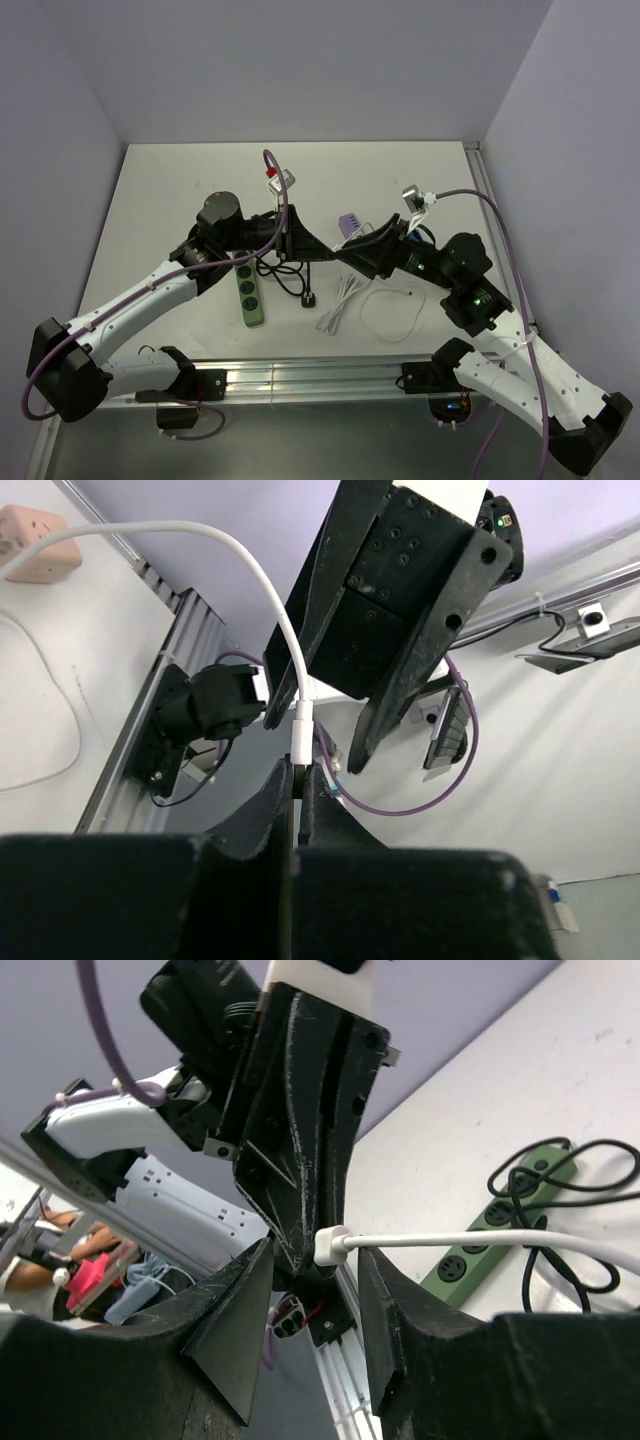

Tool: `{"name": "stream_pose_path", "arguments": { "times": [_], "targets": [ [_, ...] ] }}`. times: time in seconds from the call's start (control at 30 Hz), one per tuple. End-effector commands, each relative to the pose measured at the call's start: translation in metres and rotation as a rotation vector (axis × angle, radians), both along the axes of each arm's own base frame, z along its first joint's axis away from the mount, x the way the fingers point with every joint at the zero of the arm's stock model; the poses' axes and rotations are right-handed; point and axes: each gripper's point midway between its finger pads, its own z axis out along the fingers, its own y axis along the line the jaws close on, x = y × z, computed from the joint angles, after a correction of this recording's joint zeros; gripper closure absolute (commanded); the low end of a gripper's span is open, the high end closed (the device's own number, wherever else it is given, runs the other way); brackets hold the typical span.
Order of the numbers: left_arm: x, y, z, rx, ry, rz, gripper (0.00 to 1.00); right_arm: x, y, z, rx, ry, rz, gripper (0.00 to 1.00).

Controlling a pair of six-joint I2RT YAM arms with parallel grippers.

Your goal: Insert the plug

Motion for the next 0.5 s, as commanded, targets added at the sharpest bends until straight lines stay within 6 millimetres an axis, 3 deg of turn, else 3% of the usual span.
{"name": "stream_pose_path", "arguments": {
  "times": [0.0,0.47],
  "targets": [
    [-0.0013,0.0013,0.0048,-0.007,-0.079,0.006,1.00,0.0082,-0.0098,0.0317,0.079,0.020,-0.094,0.55],
    [-0.0035,-0.0012,0.0013,-0.015,-0.076,-0.025,1.00,0.0135,-0.0030,0.0261,0.098,0.092,-0.080,0.64]
  ]
}}
